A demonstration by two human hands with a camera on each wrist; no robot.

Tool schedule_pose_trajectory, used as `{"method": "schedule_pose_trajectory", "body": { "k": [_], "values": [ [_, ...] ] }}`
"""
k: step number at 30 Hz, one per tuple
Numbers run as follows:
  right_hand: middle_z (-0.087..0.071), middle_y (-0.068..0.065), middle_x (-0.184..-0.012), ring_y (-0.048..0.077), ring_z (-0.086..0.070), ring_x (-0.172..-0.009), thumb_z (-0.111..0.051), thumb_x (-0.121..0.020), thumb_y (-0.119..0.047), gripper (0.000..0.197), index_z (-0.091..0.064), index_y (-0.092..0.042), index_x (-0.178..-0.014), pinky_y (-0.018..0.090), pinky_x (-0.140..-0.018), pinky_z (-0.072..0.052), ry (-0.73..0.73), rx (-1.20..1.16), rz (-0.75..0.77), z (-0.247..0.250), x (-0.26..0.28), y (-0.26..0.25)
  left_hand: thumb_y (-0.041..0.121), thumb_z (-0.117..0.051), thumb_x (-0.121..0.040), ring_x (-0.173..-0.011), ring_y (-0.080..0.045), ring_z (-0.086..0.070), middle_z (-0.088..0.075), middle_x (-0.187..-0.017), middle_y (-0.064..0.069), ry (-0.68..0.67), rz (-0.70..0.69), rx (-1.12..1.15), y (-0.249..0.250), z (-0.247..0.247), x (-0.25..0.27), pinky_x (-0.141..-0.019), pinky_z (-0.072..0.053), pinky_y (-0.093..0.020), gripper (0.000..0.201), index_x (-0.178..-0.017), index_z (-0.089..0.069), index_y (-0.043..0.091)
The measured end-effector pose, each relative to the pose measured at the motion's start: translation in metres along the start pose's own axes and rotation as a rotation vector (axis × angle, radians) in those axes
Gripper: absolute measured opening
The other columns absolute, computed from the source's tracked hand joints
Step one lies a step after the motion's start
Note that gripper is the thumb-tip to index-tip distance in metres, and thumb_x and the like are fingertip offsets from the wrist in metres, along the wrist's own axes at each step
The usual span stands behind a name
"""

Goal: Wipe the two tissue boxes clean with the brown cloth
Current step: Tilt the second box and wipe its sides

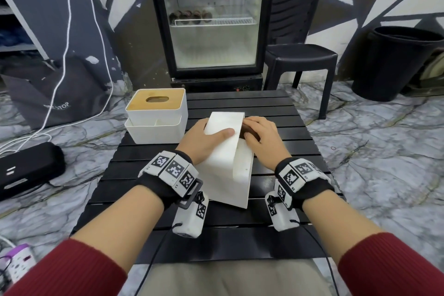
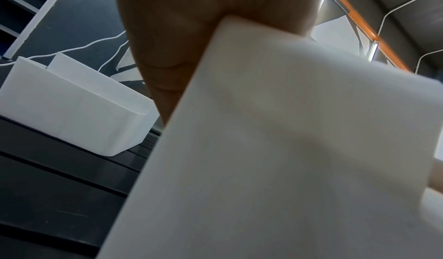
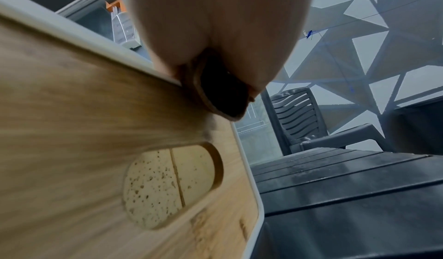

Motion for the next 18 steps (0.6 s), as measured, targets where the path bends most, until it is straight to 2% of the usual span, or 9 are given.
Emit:
{"method": "schedule_pose_trajectory", "body": {
  "k": [5, 12, 14, 16, 18],
  "values": [
    [-0.046, -0.002, -0.129, 0.018, -0.031, -0.120, -0.047, -0.091, -0.010, 0.039, -0.050, -0.021, -0.128, 0.021, -0.099, -0.020, -0.005, 0.004, -0.003, 0.010, 0.012, 0.001, 0.046, -0.062, -0.085, -0.067, 0.008, -0.058, -0.060, -0.079, 0.022, -0.013, 0.000, -0.023, 0.001, -0.001, -0.001, -0.055, -0.038, -0.011, 0.011, -0.080, -0.054, 0.040],
    [-0.051, -0.003, -0.123, 0.017, -0.040, -0.113, -0.054, -0.087, -0.006, 0.039, -0.055, -0.019, -0.123, 0.015, -0.093, -0.024, 0.060, -0.011, 0.010, 0.030, 0.044, 0.002, 0.048, -0.060, -0.086, -0.073, 0.006, -0.052, -0.054, -0.081, 0.024, 0.016, 0.007, -0.010, -0.004, 0.000, -0.003, -0.058, -0.035, -0.014, 0.013, -0.084, -0.051, 0.038],
    [-0.054, -0.004, -0.116, 0.018, -0.045, -0.110, -0.057, -0.084, -0.003, 0.037, -0.059, -0.017, -0.118, 0.016, -0.093, -0.027, 0.083, -0.041, 0.028, 0.037, 0.053, -0.002, 0.048, -0.059, -0.086, -0.076, 0.004, -0.052, -0.055, -0.085, 0.022, 0.034, 0.020, -0.001, -0.007, -0.001, -0.004, -0.060, -0.036, -0.016, 0.018, -0.094, -0.053, 0.034],
    [-0.056, -0.004, -0.112, 0.019, -0.049, -0.108, -0.061, -0.080, -0.001, 0.035, -0.063, -0.015, -0.113, 0.022, -0.096, -0.033, 0.084, -0.069, 0.062, 0.040, 0.059, -0.009, 0.050, -0.059, -0.085, -0.084, -0.007, -0.055, -0.058, -0.097, 0.012, 0.055, 0.054, 0.007, -0.012, -0.001, -0.005, -0.068, -0.039, -0.023, 0.039, -0.114, -0.052, 0.025],
    [-0.059, -0.002, -0.110, 0.018, -0.051, -0.108, -0.063, -0.078, 0.000, 0.034, -0.066, -0.015, -0.108, 0.026, -0.098, -0.037, 0.067, -0.084, 0.094, 0.041, 0.063, -0.018, 0.052, -0.058, -0.085, -0.095, -0.017, -0.056, -0.058, -0.111, 0.004, 0.067, 0.072, -0.010, -0.013, -0.001, -0.006, -0.078, -0.040, -0.028, 0.054, -0.126, -0.050, 0.017]
  ]
}}
Point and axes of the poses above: each hand's wrist, its own x-axis away from the middle knuckle, its own z-axis out of the back of the hand, y = z × x, the point moved 10 cm from there along -x, towards the middle knuckle
